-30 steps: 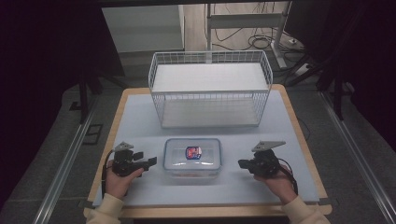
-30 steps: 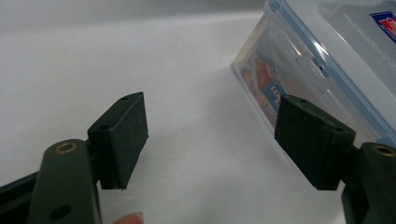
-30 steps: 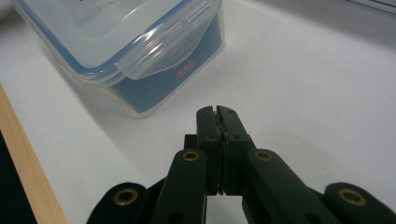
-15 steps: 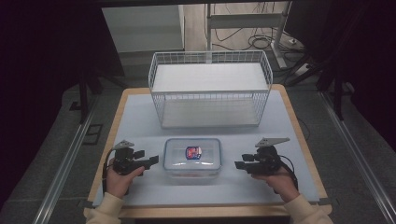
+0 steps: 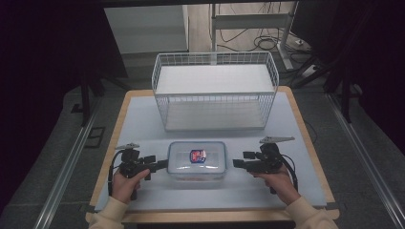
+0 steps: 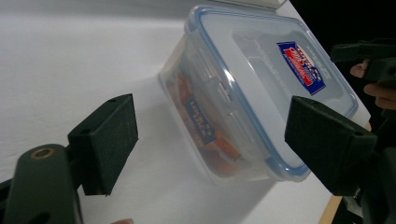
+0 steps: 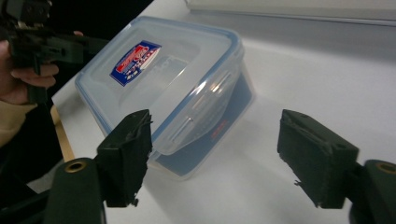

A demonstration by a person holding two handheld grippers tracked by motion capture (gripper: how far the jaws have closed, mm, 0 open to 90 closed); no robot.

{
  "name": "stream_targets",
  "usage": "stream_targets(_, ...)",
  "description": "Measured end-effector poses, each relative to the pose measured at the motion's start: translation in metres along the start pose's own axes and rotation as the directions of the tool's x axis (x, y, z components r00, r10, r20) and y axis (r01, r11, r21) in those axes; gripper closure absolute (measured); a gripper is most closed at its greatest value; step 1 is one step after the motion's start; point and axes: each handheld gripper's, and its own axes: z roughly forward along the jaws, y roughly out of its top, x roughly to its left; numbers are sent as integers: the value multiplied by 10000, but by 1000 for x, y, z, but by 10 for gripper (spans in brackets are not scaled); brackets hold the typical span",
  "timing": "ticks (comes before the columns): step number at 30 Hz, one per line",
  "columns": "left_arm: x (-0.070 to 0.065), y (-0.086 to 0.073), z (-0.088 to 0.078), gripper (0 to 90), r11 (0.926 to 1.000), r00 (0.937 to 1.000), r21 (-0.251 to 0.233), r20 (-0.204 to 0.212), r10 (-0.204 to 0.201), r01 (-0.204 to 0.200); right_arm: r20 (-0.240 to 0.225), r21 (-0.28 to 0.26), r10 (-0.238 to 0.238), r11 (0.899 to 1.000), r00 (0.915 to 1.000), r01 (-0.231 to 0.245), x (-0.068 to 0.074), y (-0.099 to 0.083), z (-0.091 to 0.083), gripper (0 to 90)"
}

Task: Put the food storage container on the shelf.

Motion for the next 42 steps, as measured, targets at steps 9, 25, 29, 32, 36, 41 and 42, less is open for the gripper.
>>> stream_targets(9, 4, 1, 13, 153, 9976, 9954, 223, 686, -669, 655, 18, 207, -337, 9992, 9994, 336, 10, 5, 13, 228)
stream_targets(25, 0, 4, 35, 236, 9861, 9772, 1000, 1532, -1470, 1327, 124, 404, -459, 9982, 9989, 454, 14, 8, 22, 214)
stream_targets(29, 1, 5, 35, 249, 9852, 9755, 986, 1566, -1545, 1402, 55, 428, -350, 9985, 9994, 348, 14, 9, 25, 214)
stream_targets(32, 2, 5, 33, 270, 9856, 9756, 946, 1569, -1537, 1400, -39, 489, -270, 9984, 9996, 272, 15, 11, 30, 214)
stream_targets(36, 1, 6, 32, 308, 9882, 9786, 771, 1482, -1428, 1325, -3, 744, 31, 9972, 10000, -30, 16, 13, 38, 209)
stream_targets(41, 1, 5, 31, 311, 9886, 9792, 782, 1475, -1393, 1289, -95, 800, 501, 9956, 9987, -492, 13, 14, 47, 207)
stream_targets(42, 1, 5, 31, 313, 9886, 9794, 776, 1466, -1390, 1287, -147, 797, 625, 9949, 9979, -611, 12, 14, 48, 208)
